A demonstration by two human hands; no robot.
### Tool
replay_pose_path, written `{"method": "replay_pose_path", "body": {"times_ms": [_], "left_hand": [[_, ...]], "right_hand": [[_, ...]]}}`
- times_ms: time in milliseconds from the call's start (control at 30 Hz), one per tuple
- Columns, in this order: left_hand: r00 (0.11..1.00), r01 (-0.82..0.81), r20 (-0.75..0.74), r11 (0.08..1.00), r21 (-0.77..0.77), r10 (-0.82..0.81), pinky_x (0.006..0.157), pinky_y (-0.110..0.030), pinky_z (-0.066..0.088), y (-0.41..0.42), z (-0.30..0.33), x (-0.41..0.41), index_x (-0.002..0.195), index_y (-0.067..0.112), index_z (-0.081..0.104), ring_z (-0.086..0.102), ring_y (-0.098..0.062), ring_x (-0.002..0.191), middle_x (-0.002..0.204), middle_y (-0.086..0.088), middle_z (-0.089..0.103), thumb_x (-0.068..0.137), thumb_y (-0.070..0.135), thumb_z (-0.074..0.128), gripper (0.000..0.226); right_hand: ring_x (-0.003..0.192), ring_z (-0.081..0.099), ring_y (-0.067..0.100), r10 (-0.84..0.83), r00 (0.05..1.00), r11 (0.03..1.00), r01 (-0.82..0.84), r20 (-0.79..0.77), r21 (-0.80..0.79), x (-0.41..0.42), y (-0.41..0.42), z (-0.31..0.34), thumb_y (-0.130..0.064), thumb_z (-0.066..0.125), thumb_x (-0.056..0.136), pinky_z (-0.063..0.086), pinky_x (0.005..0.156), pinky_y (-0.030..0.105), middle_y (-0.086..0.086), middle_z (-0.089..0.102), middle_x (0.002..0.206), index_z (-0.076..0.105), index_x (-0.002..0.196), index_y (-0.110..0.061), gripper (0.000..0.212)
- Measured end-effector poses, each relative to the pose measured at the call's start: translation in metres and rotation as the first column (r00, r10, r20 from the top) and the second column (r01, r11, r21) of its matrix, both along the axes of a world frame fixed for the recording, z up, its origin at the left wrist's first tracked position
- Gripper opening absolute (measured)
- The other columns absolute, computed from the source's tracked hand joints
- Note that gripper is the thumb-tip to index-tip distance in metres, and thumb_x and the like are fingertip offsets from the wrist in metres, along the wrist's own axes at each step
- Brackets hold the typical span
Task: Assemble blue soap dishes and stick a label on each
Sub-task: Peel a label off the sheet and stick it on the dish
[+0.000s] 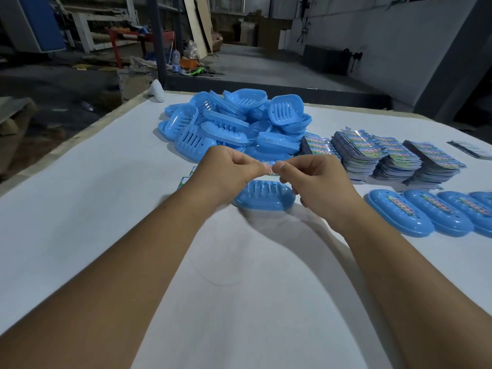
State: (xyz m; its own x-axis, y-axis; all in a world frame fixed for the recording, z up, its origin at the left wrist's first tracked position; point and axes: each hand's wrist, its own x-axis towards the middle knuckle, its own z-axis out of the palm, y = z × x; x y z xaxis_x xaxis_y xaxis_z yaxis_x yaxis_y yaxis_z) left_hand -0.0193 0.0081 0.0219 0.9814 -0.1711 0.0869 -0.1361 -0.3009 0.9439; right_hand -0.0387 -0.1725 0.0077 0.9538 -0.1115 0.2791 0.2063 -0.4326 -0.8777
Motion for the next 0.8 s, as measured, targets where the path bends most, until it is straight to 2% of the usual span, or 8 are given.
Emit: {"method": "replay_pose_path", "body": {"times_ms": [67, 133, 333, 400, 500, 600, 700, 800], "left_hand": [[0.999, -0.042, -0.005, 0.999, 0.012, 0.042, 0.091, -0.045, 0.059, 0.000, 0.000, 0.001, 0.084, 0.020, 0.082, 0.074, -0.024, 0.092, 0.087, -0.006, 0.079, 0.081, 0.035, 0.080, 0.016], [0.998, -0.061, -0.004, 0.998, 0.021, 0.061, 0.088, -0.047, 0.058, 0.000, 0.000, 0.002, 0.080, 0.019, 0.081, 0.073, -0.030, 0.092, 0.088, -0.013, 0.077, 0.082, 0.034, 0.077, 0.016], [0.998, -0.061, 0.001, 0.998, 0.029, 0.061, 0.087, -0.048, 0.057, 0.000, 0.000, 0.003, 0.079, 0.019, 0.080, 0.073, -0.025, 0.082, 0.090, -0.015, 0.076, 0.081, 0.036, 0.076, 0.017], [0.998, -0.058, -0.002, 0.998, 0.031, 0.059, 0.088, -0.049, 0.058, 0.000, -0.001, 0.004, 0.079, 0.020, 0.081, 0.074, -0.028, 0.087, 0.089, -0.015, 0.076, 0.080, 0.036, 0.076, 0.016], [0.997, -0.074, 0.006, 0.997, 0.030, 0.074, 0.085, -0.048, 0.059, 0.000, -0.004, 0.006, 0.076, 0.022, 0.081, 0.074, -0.025, 0.080, 0.084, -0.013, 0.077, 0.078, 0.036, 0.077, 0.015], [0.996, -0.090, -0.012, 0.995, 0.035, 0.091, 0.084, -0.052, 0.060, 0.000, -0.007, 0.009, 0.074, 0.024, 0.080, 0.074, -0.032, 0.087, 0.083, -0.012, 0.077, 0.070, 0.041, 0.078, 0.018], [0.995, -0.086, -0.044, 0.996, 0.032, 0.087, 0.081, -0.055, 0.061, -0.001, -0.012, 0.012, 0.073, 0.019, 0.080, 0.075, -0.034, 0.085, 0.082, -0.015, 0.077, 0.063, 0.043, 0.080, 0.026], [0.994, -0.108, -0.003, 0.987, 0.121, 0.109, 0.076, -0.052, 0.063, 0.000, -0.019, 0.016, 0.073, 0.021, 0.078, 0.075, -0.028, 0.078, 0.073, -0.007, 0.076, 0.063, 0.047, 0.081, 0.028]], "right_hand": [[0.053, 0.040, 0.009, -0.087, 0.996, 0.996, 0.087, -0.009, -0.016, 0.002, -0.003, -0.001, -0.034, 0.074, 0.088, 0.035, 0.051, 0.022, 0.000, 0.057, 0.061, 0.078, 0.077, -0.013, 0.024], [0.046, 0.036, 0.008, -0.141, 0.990, 0.990, 0.141, -0.028, -0.025, 0.003, -0.006, -0.002, -0.034, 0.077, 0.085, 0.033, 0.046, 0.018, -0.005, 0.051, 0.052, 0.078, 0.073, -0.014, 0.024], [0.052, 0.038, 0.013, -0.147, 0.986, 0.989, 0.147, -0.080, -0.001, 0.005, -0.006, -0.002, -0.041, 0.080, 0.079, 0.034, 0.046, 0.025, 0.000, 0.053, 0.058, 0.076, 0.073, -0.022, 0.020], [0.057, 0.039, 0.014, -0.139, 0.986, 0.990, 0.141, -0.093, 0.012, 0.006, -0.007, -0.002, -0.040, 0.080, 0.078, 0.035, 0.047, 0.025, 0.002, 0.054, 0.062, 0.076, 0.075, -0.019, 0.022], [0.061, 0.040, 0.017, -0.134, 0.983, 0.989, 0.141, -0.125, 0.045, 0.005, -0.007, -0.001, -0.039, 0.080, 0.075, 0.035, 0.053, 0.030, 0.001, 0.055, 0.064, 0.074, 0.077, -0.011, 0.029], [0.061, 0.043, 0.018, -0.143, 0.975, 0.986, 0.156, -0.168, 0.065, 0.005, -0.007, 0.000, -0.041, 0.081, 0.071, 0.036, 0.055, 0.033, 0.001, 0.057, 0.063, 0.075, 0.074, -0.011, 0.031], [0.053, 0.041, 0.015, -0.129, 0.977, 0.988, 0.142, -0.170, 0.067, 0.004, -0.006, -0.001, -0.040, 0.084, 0.074, 0.035, 0.047, 0.025, 0.005, 0.052, 0.063, 0.073, 0.074, -0.003, 0.039], [0.036, 0.033, 0.005, -0.123, 0.979, 0.988, 0.136, -0.161, 0.074, 0.005, -0.003, -0.005, -0.030, 0.086, 0.078, 0.029, 0.037, 0.013, -0.007, 0.044, 0.045, 0.069, 0.071, 0.003, 0.038]]}}
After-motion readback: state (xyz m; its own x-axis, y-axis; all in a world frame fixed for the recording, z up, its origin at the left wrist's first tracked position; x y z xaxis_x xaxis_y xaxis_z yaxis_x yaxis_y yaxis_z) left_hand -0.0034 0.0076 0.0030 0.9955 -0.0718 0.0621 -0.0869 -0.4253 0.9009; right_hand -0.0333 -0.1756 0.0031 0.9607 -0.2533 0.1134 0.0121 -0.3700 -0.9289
